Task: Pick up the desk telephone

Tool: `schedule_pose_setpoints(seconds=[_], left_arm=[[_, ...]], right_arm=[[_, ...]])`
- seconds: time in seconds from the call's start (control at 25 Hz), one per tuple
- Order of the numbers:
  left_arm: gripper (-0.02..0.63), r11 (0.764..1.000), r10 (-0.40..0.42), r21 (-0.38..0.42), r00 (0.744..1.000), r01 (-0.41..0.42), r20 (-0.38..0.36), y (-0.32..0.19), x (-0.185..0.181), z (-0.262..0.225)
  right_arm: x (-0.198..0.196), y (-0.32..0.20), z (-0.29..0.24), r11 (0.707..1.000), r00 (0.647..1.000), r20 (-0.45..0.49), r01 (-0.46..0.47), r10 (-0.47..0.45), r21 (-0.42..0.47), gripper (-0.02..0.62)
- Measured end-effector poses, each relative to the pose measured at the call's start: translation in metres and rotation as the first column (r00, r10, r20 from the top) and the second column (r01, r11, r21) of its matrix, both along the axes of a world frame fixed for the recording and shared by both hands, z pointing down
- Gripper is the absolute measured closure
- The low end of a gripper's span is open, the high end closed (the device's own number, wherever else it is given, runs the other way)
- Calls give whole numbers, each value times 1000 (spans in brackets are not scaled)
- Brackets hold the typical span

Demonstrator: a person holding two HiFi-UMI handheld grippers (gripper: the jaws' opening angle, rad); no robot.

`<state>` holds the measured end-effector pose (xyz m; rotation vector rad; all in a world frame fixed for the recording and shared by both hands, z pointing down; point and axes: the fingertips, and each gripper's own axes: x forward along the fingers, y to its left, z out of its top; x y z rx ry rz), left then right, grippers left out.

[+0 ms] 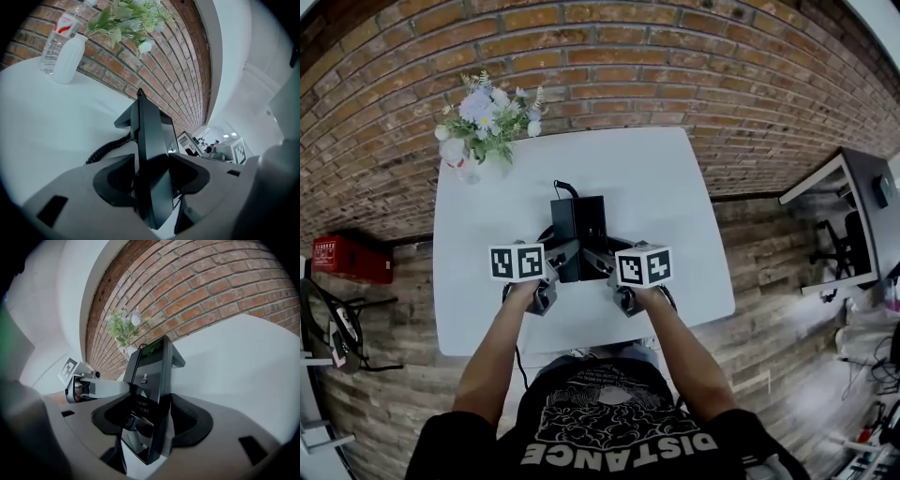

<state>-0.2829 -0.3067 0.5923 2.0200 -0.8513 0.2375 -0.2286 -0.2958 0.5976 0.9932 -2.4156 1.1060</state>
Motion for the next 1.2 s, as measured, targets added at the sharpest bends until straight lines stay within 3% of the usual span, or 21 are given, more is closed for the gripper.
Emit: schedule_pose_setpoints(seconds=[0.48,0.72,1.0,1.2], left_arm=[[410,998,-9,57,999,7,45,1,2,-5],[422,996,-70,55,997,71,-8,3,-2,-12],[423,993,-80,82,997,81,-16,4,-3,-22],[423,985,-87,148,996,85,12,1,-6,-43]], right_arm=[[3,-1,-1,999,999,29,-29,30,-25,357],[0,-2,-11,1000,1000,-5,-12,12,10,364],[1,-2,-21,1000,1000,8,-10,10,29,368],[0,-4,-40,997,999,30,-22,20,76,371]])
